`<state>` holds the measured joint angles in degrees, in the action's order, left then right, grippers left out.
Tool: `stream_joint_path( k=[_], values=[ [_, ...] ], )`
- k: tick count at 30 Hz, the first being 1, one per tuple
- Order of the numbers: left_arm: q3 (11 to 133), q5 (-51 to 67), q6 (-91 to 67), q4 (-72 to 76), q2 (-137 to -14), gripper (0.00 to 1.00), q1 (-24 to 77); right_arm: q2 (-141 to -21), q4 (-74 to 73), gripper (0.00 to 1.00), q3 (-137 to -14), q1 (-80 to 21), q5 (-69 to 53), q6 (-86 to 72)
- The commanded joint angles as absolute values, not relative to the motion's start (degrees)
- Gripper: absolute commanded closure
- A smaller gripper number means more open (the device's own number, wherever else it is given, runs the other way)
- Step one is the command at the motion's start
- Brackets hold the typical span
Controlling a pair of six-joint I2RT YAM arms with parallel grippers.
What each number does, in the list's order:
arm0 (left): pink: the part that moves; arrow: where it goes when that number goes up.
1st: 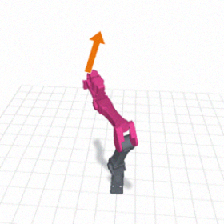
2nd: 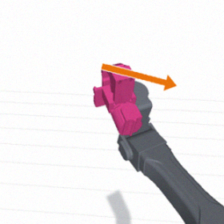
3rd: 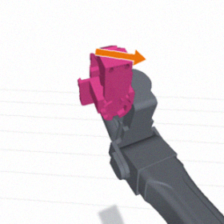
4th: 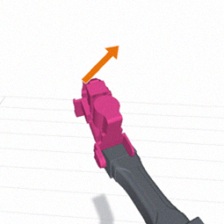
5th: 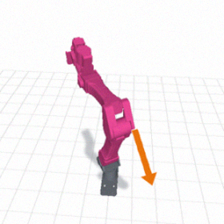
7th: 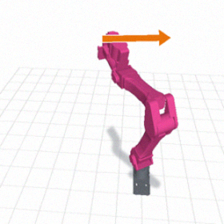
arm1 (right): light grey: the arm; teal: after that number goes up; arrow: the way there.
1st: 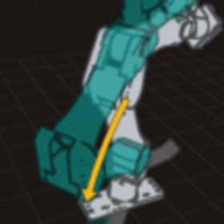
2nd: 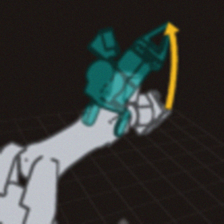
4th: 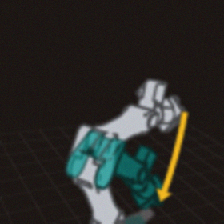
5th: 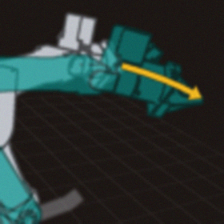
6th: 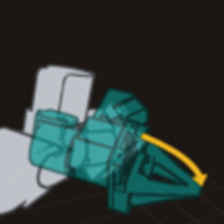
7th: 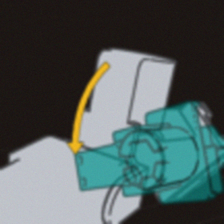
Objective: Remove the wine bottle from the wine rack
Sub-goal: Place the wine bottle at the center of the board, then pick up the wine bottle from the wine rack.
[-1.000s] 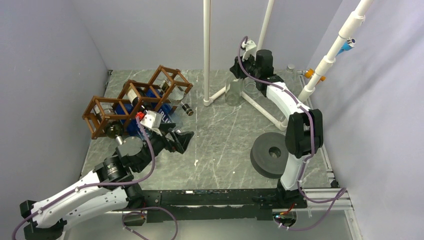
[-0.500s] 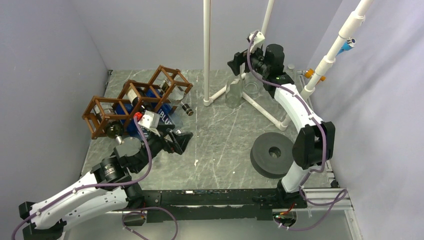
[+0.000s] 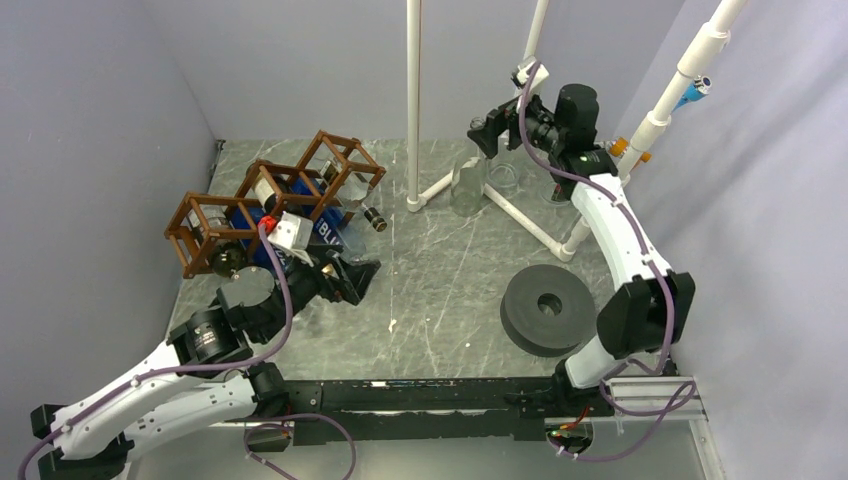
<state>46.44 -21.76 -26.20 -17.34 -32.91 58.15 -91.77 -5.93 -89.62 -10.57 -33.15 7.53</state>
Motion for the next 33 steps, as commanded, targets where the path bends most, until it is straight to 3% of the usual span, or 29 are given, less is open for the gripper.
stream_joint_path(
  k=[1,19,33],
  values=[
    [51.24,-24.35,-25.03,-21.40,-34.59,0.00,58.19,-84.79,-9.96,0.00,-87.51,-10.21,-38.04,10.92],
    [60.56,-31.09,-20.48,-32.19,-38.71,0.01,58.03,-71.92,-22.04,0.00,-74.68,-10.06,-46.69,16.50],
    [58.18,-35.21,-23.05,-32.95,-40.33,0.01,57.68,-66.53,-21.26,0.00,-61.15,-8.86,-58.46,19.23]
  ],
)
